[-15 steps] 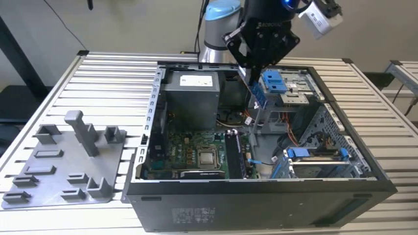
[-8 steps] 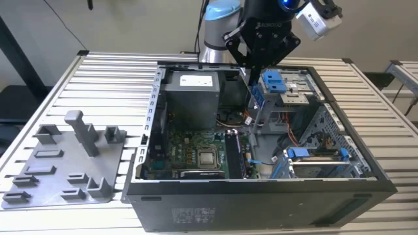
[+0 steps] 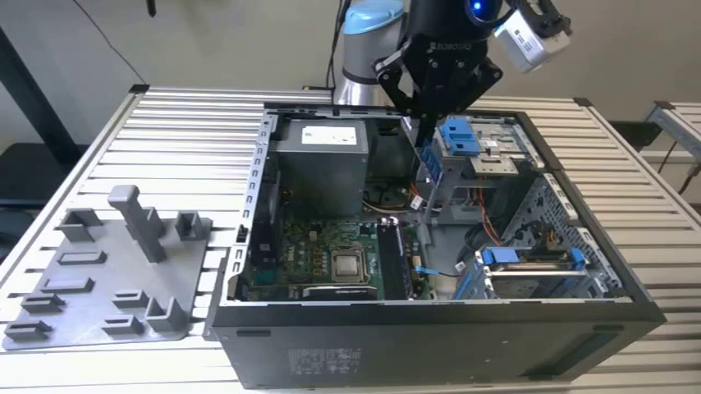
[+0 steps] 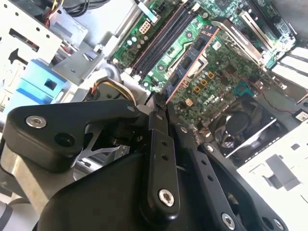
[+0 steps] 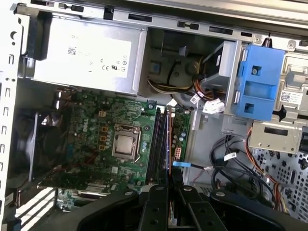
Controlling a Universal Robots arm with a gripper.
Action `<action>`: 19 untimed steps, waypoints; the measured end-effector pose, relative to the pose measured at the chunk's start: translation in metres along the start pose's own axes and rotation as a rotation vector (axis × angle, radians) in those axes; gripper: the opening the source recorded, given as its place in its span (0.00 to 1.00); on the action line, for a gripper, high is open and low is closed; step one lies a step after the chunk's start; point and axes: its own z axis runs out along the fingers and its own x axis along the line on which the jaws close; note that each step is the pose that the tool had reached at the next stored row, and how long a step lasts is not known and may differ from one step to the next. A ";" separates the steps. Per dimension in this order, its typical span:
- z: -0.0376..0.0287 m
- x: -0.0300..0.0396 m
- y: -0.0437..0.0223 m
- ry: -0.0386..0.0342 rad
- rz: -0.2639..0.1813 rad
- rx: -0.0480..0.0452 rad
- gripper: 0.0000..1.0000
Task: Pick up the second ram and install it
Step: 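Insert the second ram into the second slot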
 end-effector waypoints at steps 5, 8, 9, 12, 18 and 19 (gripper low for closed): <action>0.0049 0.0000 0.0001 0.0001 0.003 0.0000 0.14; 0.0074 0.0000 0.0002 0.0001 0.006 0.0000 0.14; 0.0081 0.0000 0.0002 0.0001 0.007 0.0000 0.14; 0.0103 0.0000 0.0002 0.0001 0.009 0.0000 0.14; 0.0140 -0.0001 0.0003 0.0002 0.013 0.0000 0.14; 0.0146 -0.0001 0.0003 0.0002 0.014 -0.0001 0.14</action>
